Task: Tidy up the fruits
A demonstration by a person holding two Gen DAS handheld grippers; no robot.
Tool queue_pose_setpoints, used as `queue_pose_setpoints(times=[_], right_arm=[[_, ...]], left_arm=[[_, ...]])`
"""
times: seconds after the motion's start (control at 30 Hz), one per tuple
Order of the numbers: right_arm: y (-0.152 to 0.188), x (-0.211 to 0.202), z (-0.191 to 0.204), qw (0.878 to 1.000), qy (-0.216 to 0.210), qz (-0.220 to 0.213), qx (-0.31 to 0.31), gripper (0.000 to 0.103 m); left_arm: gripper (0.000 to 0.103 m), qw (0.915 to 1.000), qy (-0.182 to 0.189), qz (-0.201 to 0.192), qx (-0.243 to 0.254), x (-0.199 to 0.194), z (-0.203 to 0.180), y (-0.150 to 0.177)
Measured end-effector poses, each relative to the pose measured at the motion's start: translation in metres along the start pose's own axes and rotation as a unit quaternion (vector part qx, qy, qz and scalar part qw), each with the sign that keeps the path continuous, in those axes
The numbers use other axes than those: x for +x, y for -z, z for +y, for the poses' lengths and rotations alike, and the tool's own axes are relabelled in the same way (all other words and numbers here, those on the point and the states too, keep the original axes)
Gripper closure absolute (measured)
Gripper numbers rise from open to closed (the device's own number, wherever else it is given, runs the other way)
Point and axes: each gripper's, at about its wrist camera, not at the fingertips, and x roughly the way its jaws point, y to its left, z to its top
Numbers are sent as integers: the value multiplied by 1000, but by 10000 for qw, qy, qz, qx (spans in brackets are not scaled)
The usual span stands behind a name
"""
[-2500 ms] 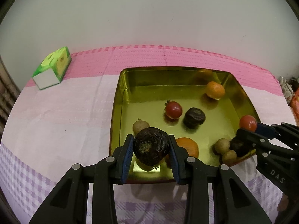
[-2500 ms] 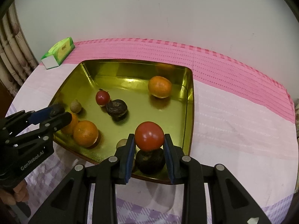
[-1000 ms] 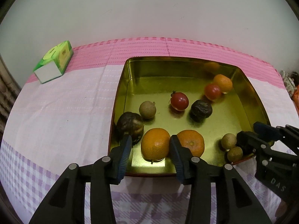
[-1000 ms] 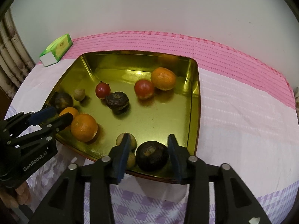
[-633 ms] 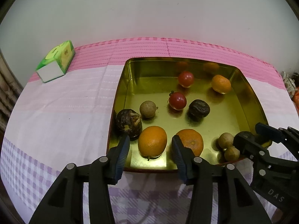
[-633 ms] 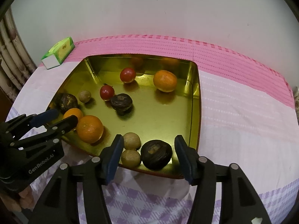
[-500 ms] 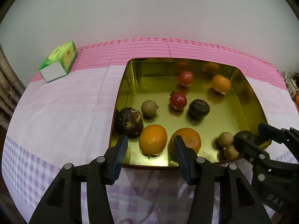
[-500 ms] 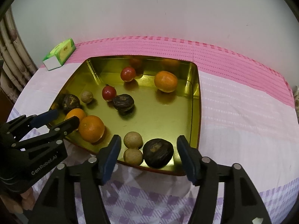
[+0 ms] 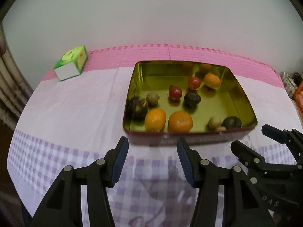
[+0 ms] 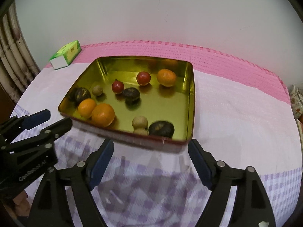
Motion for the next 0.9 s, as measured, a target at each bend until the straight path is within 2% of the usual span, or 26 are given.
queue_pose_setpoints(times=[0.17, 0.23, 0.33, 0.5, 0.9], right_arm=[[14, -5, 3, 9998, -13, 201, 11, 21], [19, -10, 6, 9998, -11, 183, -17, 16], [24, -16, 9, 9998, 3, 182, -59, 13], [30, -20, 13, 9997, 55, 214, -100, 11], [38, -13, 12, 9992, 46, 384, -39, 8]], left_arm=[[49, 9998, -179, 80, -54, -4, 7, 15], [49, 9997, -177, 121, -136, -3, 10, 20], [49, 9997, -111, 122, -154, -3, 13, 26], [49, 9992, -99, 272, -277, 2, 16, 36], [49, 9991, -120, 302, -283, 2, 15, 41]])
